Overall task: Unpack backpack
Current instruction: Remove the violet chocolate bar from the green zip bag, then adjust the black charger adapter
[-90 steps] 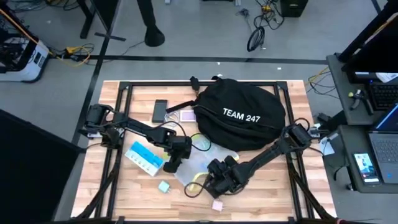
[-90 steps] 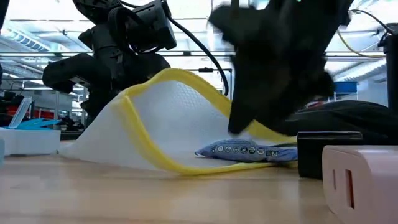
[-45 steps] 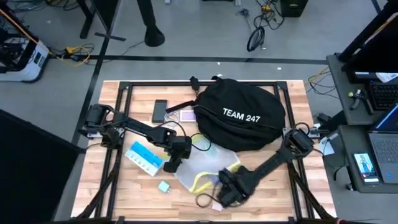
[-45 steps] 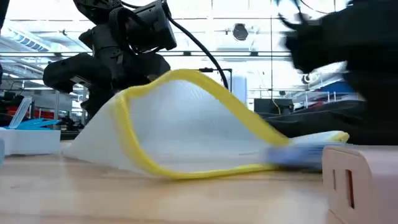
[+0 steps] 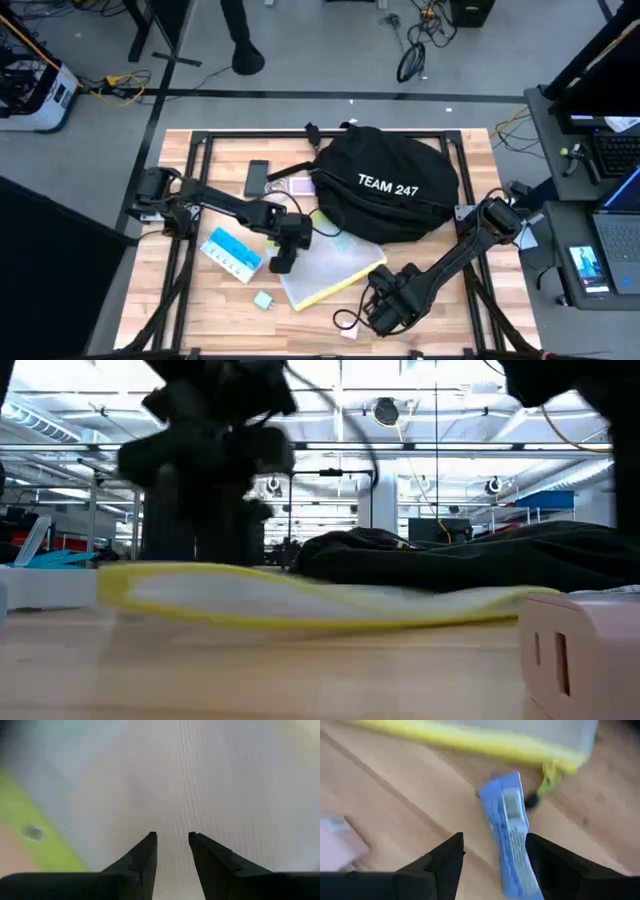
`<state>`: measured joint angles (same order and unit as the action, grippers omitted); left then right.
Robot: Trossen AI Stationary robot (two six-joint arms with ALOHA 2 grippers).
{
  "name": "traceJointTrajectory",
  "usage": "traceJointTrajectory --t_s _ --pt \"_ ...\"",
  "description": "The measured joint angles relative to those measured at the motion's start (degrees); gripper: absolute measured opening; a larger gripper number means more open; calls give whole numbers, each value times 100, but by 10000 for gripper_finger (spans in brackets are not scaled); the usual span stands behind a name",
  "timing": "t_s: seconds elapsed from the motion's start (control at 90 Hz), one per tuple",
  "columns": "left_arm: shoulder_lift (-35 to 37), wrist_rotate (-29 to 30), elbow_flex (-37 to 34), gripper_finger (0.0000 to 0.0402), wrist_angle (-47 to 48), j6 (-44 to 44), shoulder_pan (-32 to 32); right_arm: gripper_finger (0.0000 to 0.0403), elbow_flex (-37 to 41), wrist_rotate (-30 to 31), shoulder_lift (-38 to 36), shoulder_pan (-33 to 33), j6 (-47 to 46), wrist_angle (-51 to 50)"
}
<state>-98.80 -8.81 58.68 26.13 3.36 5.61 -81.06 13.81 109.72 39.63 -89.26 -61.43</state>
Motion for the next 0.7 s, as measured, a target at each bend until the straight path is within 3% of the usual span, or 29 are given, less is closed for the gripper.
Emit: traceJointTrajectory --t_s 0.189,0.333,0.511,0.7 --pt "17 222 313 106 454 -7 -39 200 0 262 -1 -55 911 -24" --pt "19 222 349 106 632 -287 -39 200 -73 -382 -296 94 893 -121" --pt "19 217 353 106 924 -757 -33 200 -343 -780 -869 662 -1250 222" --pt "24 205 353 106 896 -902 -35 200 -350 -831 -753 1517 -3752 750"
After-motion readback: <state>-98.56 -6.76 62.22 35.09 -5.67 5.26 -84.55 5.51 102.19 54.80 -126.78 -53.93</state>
